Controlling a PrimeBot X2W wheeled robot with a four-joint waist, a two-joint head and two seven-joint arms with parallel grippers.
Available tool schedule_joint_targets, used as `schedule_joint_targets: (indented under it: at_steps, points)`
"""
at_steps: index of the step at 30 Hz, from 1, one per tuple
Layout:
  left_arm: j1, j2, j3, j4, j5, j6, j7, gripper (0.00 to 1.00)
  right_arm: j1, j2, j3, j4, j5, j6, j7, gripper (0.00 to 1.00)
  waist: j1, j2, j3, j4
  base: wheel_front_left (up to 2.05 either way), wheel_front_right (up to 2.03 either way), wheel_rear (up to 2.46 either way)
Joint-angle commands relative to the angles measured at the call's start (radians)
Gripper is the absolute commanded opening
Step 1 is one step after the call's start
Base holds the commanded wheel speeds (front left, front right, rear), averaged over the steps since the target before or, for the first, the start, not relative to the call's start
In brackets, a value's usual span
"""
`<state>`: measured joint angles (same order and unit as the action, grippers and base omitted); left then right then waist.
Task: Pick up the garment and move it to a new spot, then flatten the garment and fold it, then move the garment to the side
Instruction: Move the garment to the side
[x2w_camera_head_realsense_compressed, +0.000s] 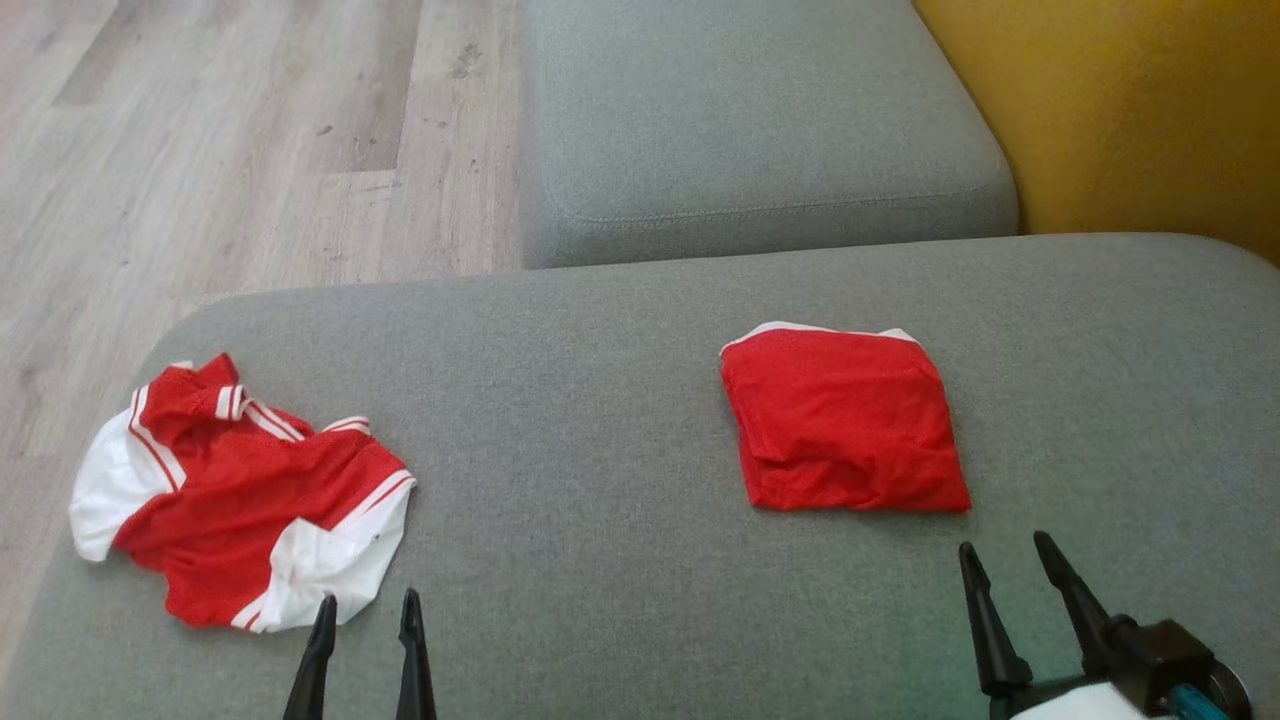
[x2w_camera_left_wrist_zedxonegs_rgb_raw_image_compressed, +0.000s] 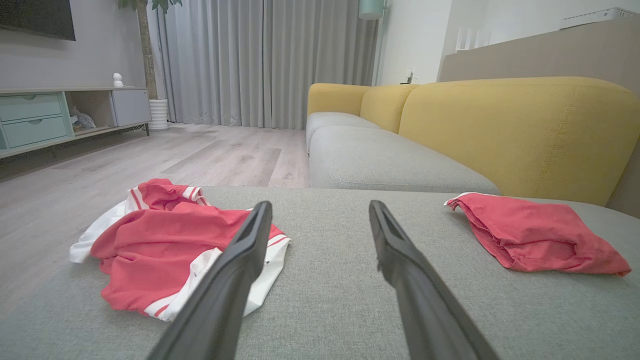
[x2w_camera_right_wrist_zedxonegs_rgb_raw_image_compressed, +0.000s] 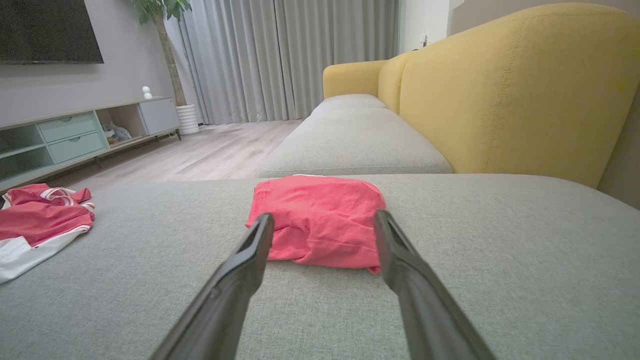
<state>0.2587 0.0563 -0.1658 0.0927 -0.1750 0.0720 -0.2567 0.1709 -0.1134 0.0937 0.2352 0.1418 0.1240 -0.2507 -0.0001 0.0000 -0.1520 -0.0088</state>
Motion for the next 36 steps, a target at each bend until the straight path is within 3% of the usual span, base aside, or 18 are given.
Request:
schedule_joint_targets:
  at_steps: [1, 17, 23, 27, 36]
  points:
    - [-0.028, -0.006, 0.027, -0.026, 0.008, 0.009, -0.005, 1.0, -0.03, -0.011, 0.026, -0.026, -0.005, 0.007, -0.011, 1.0, 0.0001, 0.0, -0.002, 0.002, 0.0, 0.0, 0.0]
    - [-0.03, -0.006, 0.032, -0.025, 0.009, -0.003, -0.005, 1.0, -0.029, -0.004, 0.032, 0.02, 0.0, 0.007, -0.011, 1.0, 0.0001, 0.0, 0.029, 0.023, 0.0, 0.0, 0.0]
    - [-0.045, -0.006, 0.031, -0.028, 0.014, -0.009, -0.005, 1.0, -0.078, 0.0, 0.023, 0.074, 0.055, 0.007, -0.011, 1.0, 0.0001, 0.0, 0.078, 0.036, 0.0, 0.0, 0.0]
    - [-0.069, -0.006, 0.013, -0.032, 0.016, -0.02, -0.005, 1.0, -0.211, -0.041, 0.027, 0.193, 0.143, 0.007, 0.001, 1.0, 0.0001, 0.0, 0.143, 0.055, 0.0, 0.0, 0.0]
    - [-0.178, -0.006, -0.027, -0.04, 0.009, -0.046, -0.005, 1.0, -0.544, -0.188, 0.031, 0.391, 0.355, 0.007, 0.232, 1.0, 0.0001, 0.0, 0.303, 0.103, 0.0, 0.0, 0.0]
